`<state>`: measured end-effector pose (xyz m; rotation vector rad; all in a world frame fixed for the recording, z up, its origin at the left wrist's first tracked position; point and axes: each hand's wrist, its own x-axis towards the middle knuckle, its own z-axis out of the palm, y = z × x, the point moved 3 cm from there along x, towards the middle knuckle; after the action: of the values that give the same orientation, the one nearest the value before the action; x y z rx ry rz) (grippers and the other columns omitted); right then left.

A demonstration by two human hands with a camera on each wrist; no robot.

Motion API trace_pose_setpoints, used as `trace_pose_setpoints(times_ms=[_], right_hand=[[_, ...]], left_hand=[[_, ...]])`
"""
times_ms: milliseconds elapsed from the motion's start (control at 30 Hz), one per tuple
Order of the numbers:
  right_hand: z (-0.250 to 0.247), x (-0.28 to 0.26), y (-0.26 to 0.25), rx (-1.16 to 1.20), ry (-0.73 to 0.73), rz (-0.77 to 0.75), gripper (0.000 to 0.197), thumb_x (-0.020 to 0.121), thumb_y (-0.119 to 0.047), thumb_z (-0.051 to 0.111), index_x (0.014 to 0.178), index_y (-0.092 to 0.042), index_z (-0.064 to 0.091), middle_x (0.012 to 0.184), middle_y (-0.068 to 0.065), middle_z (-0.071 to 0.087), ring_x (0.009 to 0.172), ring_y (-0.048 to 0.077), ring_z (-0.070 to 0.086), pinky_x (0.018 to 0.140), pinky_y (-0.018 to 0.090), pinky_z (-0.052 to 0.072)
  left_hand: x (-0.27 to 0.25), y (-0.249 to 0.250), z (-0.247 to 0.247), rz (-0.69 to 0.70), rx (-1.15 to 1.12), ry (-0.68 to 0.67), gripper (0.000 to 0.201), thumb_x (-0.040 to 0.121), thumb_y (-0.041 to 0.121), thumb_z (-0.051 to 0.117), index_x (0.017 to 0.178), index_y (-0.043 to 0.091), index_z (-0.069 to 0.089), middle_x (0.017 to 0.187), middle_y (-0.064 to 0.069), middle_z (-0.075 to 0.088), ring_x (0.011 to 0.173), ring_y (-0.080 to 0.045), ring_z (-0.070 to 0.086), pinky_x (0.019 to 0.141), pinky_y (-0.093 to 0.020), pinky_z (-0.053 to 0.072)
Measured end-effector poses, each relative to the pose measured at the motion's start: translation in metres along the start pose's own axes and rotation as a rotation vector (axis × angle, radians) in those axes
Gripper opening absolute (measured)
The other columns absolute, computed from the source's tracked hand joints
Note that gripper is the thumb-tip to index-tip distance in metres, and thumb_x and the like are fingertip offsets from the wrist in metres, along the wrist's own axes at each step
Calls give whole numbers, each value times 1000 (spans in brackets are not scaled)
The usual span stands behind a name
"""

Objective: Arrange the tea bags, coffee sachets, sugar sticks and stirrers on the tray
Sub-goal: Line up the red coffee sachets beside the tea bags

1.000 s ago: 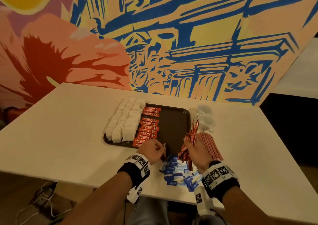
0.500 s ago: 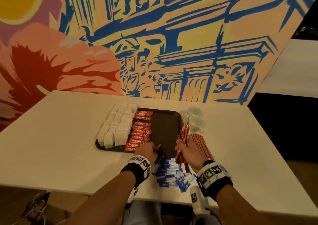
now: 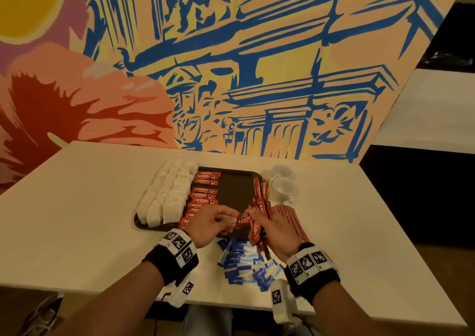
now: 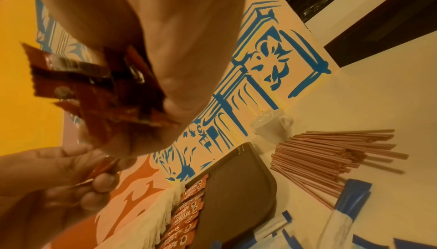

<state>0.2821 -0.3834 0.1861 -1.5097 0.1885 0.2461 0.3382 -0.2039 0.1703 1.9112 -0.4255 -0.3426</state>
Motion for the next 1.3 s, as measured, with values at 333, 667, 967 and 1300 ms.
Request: trace_pose_setpoints(times_ms=[333,667,967,1300], right_hand=[[-3,-4,-8,54,-52,-44,29,102,-27,58,112,-1,67,73,16,64,60,22,61,60,32,51],[4,-16,-13,-117,-225,1,33,101,-30,60,117,-1,66,69,9,60,59,19,59,59,27,52],[8,-8,-17,-147,-167,-21,32,101,-34,58,117,-8,67,68,8,62,57,16,60,58,28,51],[13,-6,-19,-17,-180,21,24,99,-27,62,106,-4,65,70,12,66,56,19,61,51,27,50]], left_hand=[[-8,24,-16,15,56,-175,22,91,12,72,111,21,72,88,8,76,87,-8,71,82,-23,56],[-2,24,-43,39,-142,104,23,87,19,75,110,17,72,97,-8,75,87,-30,70,78,-35,57],[6,20,-54,34,-187,264,10,92,17,71,101,19,75,98,-7,76,87,-26,72,72,-29,58],[20,40,-32,90,-19,-29,29,87,11,75,115,11,68,63,8,65,62,-4,63,67,-18,53]])
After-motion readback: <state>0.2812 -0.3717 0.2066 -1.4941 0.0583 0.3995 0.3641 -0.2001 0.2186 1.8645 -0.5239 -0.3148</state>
